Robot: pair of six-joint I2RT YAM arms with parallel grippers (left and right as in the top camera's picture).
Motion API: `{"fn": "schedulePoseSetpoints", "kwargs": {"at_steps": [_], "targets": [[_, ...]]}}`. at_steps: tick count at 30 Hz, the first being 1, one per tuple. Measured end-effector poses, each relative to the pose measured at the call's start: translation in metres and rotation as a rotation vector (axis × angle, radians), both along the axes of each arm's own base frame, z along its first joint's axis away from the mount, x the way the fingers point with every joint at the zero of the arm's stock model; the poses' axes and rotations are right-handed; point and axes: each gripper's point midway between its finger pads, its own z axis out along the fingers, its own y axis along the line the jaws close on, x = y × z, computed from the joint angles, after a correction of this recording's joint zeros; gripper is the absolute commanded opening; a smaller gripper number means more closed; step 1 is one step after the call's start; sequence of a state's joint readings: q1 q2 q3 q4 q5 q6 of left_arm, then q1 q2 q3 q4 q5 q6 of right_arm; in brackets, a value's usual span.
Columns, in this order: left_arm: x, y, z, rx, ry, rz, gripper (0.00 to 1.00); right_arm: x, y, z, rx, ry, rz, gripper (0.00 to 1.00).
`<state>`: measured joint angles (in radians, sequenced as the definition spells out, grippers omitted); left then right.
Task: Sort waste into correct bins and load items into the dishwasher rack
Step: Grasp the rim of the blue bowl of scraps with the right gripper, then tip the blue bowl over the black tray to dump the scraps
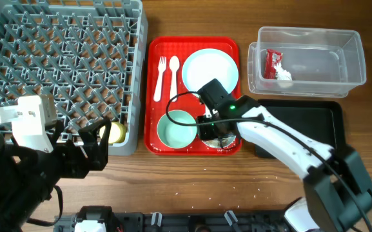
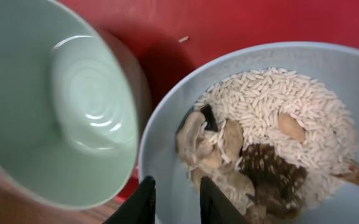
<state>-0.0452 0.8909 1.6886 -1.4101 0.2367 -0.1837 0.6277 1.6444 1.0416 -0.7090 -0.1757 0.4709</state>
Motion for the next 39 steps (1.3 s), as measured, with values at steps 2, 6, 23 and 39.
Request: {"fn": "schedulePoseSetpoints", "kwargs": {"at_steps": [2,6,23,39], "targets": [[0.000,0.000,0.000,0.000,0.000,0.000,1.00,-0.002,-0.001,0.011,0.013,-0.018,0.000,0.25],[0.000,0.000,0.000,0.000,0.000,0.000,1.00,-0.010,-0.005,0.008,-0.005,0.015,0.009,0.29],[0.000,0.000,0.000,0.000,0.000,0.000,1.00,-0.032,-0.010,-0.019,-0.118,-0.003,0.060,0.28],[0.000,0.000,0.000,0.000,-0.001,0.000,1.00,0.010,0.004,-0.008,-0.075,-0.098,-0.084,0.04]]}}
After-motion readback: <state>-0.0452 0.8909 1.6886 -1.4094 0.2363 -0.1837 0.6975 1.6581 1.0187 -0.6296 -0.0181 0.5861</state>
